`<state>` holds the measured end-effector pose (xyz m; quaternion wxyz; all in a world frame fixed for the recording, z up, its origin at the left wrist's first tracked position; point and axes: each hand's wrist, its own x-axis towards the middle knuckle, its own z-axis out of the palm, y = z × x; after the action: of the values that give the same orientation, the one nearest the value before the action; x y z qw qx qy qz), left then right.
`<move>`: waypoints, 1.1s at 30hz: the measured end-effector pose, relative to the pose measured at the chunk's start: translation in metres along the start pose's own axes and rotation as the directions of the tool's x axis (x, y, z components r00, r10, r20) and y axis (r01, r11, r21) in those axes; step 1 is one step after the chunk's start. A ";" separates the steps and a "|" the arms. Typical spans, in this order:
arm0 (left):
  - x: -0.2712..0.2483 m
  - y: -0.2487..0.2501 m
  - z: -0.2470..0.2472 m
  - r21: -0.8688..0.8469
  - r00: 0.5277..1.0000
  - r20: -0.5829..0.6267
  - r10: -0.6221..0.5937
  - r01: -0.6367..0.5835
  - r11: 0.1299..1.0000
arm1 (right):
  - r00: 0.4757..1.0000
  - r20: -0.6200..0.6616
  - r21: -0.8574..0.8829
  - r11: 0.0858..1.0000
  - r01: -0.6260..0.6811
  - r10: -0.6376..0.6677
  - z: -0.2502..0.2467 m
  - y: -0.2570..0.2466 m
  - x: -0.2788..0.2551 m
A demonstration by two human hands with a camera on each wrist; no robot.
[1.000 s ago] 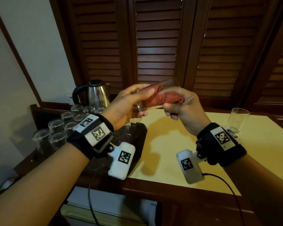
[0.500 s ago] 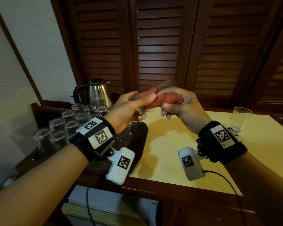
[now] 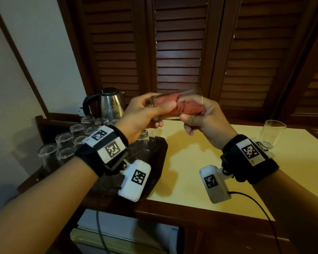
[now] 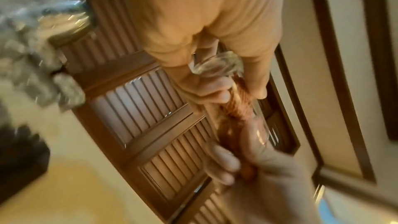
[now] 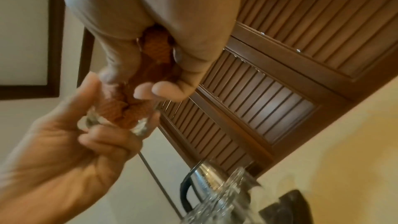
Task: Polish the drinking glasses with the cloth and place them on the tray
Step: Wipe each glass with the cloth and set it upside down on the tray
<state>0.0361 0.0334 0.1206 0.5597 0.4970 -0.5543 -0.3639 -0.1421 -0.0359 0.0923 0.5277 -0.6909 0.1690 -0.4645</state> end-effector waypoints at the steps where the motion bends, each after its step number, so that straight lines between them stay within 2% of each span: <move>1: 0.001 -0.001 -0.002 0.185 0.992 -0.021 0.124 -0.118 0.976 | 0.997 0.013 0.096 0.992 -0.082 0.081 0.001 0.000 -0.001; 3: 0.001 -0.003 -0.005 0.463 0.952 0.031 0.305 -0.284 0.839 | 0.977 0.034 0.246 0.945 -0.214 0.212 0.003 0.003 -0.004; 4: 0.001 -0.005 -0.005 0.503 0.942 0.049 0.331 -0.309 0.807 | 0.973 0.023 0.266 0.937 -0.228 0.230 0.003 0.004 -0.005; 5: 0.002 -0.008 -0.004 0.506 0.948 0.046 0.315 -0.294 0.811 | 0.977 -0.003 0.253 0.946 -0.205 0.212 0.004 0.004 -0.005; 6: 0.002 -0.009 -0.004 0.469 0.968 0.028 0.251 -0.235 0.852 | 0.986 -0.037 0.216 0.965 -0.151 0.163 0.003 0.005 -0.004; 8: 0.001 -0.005 -0.001 0.176 0.999 0.032 -0.024 0.018 0.984 | 0.997 -0.078 0.060 0.998 -0.011 0.015 0.000 0.006 -0.002; 9: 0.000 -0.003 0.001 0.018 0.989 0.063 -0.132 0.131 0.991 | 0.997 -0.070 -0.031 0.999 0.041 -0.043 0.000 0.006 -0.002; 10: 0.000 -0.002 0.001 -0.068 0.985 0.066 -0.162 0.166 0.984 | 0.996 -0.051 -0.087 0.994 0.070 -0.075 0.000 0.005 -0.002; 12: 0.000 -0.002 -0.002 -0.048 0.995 0.011 -0.094 0.095 0.994 | 1.000 -0.023 -0.049 0.999 0.013 -0.015 0.003 0.004 -0.003; 14: 0.001 -0.006 -0.006 0.206 0.995 -0.044 0.093 -0.082 0.975 | 0.990 0.016 0.136 0.981 -0.142 0.141 0.007 0.004 -0.006; 16: -0.001 -0.010 -0.008 0.431 0.966 0.000 0.260 -0.235 0.871 | 0.966 0.046 0.268 0.928 -0.259 0.256 0.008 0.006 -0.008; 18: -0.001 -0.014 -0.007 0.491 0.953 0.031 0.303 -0.278 0.825 | 0.967 0.028 0.288 0.925 -0.249 0.252 0.009 0.009 -0.010; 19: -0.001 -0.014 -0.007 0.484 0.964 0.024 0.265 -0.243 0.840 | 0.977 0.004 0.264 0.942 -0.206 0.213 0.009 0.011 -0.010; 20: -0.001 -0.014 -0.006 0.409 0.985 0.013 0.172 -0.162 0.898 | 0.987 -0.019 0.223 0.963 -0.150 0.158 0.008 0.012 -0.010; 21: -0.002 -0.012 -0.005 0.238 0.999 0.027 0.024 -0.029 0.971 | 0.995 -0.035 0.156 0.984 -0.084 0.091 0.007 0.012 -0.009; 22: -0.004 -0.010 -0.003 0.040 0.991 0.078 -0.110 0.108 0.993 | 0.999 -0.038 0.074 0.997 -0.019 0.022 0.006 0.011 -0.008; 23: -0.006 -0.007 -0.003 -0.109 0.978 0.117 -0.173 0.186 0.977 | 0.999 -0.030 -0.002 0.999 0.034 -0.034 0.005 0.009 -0.007; 24: -0.006 -0.006 -0.003 -0.172 0.978 0.116 -0.172 0.190 0.967 | 0.998 -0.020 -0.057 0.997 0.061 -0.062 0.005 0.007 -0.007; 25: -0.006 -0.004 -0.003 -0.184 0.986 0.091 -0.142 0.157 0.970 | 0.998 -0.009 -0.075 0.995 0.059 -0.060 0.007 0.005 -0.007; 27: -0.005 -0.004 -0.006 0.012 1.000 0.014 0.021 -0.021 1.000 | 1.000 0.013 0.008 1.000 -0.017 0.017 0.010 0.001 -0.008; 29: -0.003 -0.005 -0.011 0.307 0.973 0.010 0.230 -0.222 0.926 | 0.989 0.048 0.183 0.972 -0.145 0.138 0.012 0.000 -0.010; 30: -0.004 -0.006 -0.012 0.385 0.956 0.043 0.290 -0.284 0.878 | 0.982 0.066 0.248 0.950 -0.188 0.178 0.012 0.000 -0.011; 32: -0.003 -0.009 -0.013 0.441 0.947 0.075 0.313 -0.314 0.841 | 0.978 0.064 0.283 0.936 -0.209 0.199 0.013 0.002 -0.012; 33: -0.003 -0.009 -0.013 0.435 0.961 0.065 0.269 -0.270 0.859 | 0.983 0.043 0.257 0.949 -0.184 0.179 0.013 0.003 -0.011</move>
<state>0.0496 0.0362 0.1126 0.4777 0.5277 -0.6866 -0.1480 -0.1361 -0.0213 0.0840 0.6557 -0.6018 0.1642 -0.4255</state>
